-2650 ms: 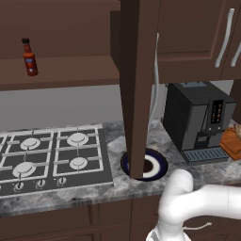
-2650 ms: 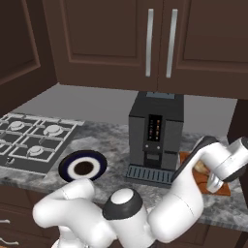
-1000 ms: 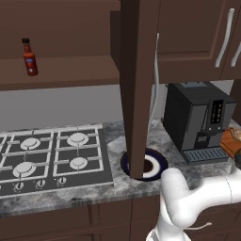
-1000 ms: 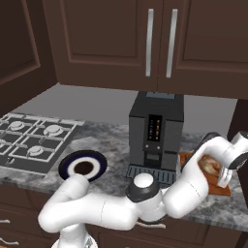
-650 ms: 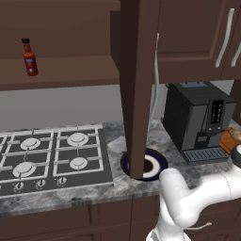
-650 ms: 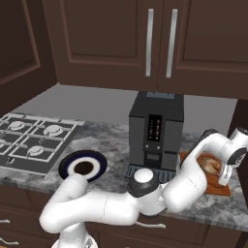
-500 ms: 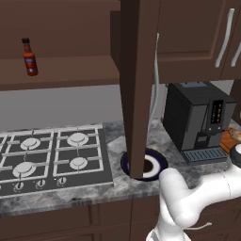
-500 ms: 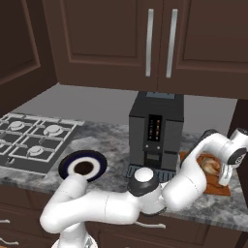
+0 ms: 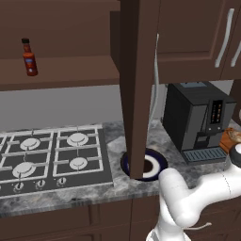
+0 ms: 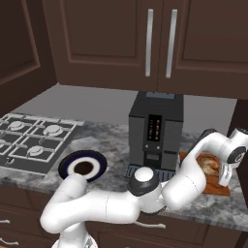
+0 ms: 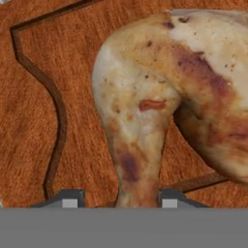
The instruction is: Pick the chicken drumstick from the plate and place it on the cutting board. Then pick the condiment bottle from the cabinet and place it next to the cutting board.
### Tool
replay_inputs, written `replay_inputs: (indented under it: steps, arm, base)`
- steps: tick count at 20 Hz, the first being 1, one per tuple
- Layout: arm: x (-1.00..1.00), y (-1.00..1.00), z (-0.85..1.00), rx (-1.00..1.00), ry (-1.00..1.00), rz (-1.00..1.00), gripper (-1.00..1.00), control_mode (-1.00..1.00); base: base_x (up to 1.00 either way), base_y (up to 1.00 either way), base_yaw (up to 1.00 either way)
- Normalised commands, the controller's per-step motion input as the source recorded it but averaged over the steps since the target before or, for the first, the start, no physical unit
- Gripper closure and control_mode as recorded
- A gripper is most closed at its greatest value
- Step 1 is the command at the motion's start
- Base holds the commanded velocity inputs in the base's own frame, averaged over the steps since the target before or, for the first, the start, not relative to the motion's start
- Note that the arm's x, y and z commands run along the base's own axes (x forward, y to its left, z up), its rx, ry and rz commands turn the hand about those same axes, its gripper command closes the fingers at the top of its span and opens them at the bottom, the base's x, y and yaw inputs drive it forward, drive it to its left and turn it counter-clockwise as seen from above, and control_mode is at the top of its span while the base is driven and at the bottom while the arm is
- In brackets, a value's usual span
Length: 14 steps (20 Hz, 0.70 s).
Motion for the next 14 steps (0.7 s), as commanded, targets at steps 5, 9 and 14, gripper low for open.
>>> replay_inputs:
  steps: [5,9,14]
  arm:
    - [-0.27,0.11,-0.04,-0.02,0.00,0.01,-1.00,-1.00]
    - [-0.30,0.00,0.28,0.00,-0.02,0.00,-1.00,-1.00]
    - [-0.24,0.00,0.57,0.00,-0.04,0.00,-1.00,-1.00]
  base:
    - [0.00,0.00,0.00]
    - [0.00,0.00,0.00]
    - [0.00,0.00,0.00]
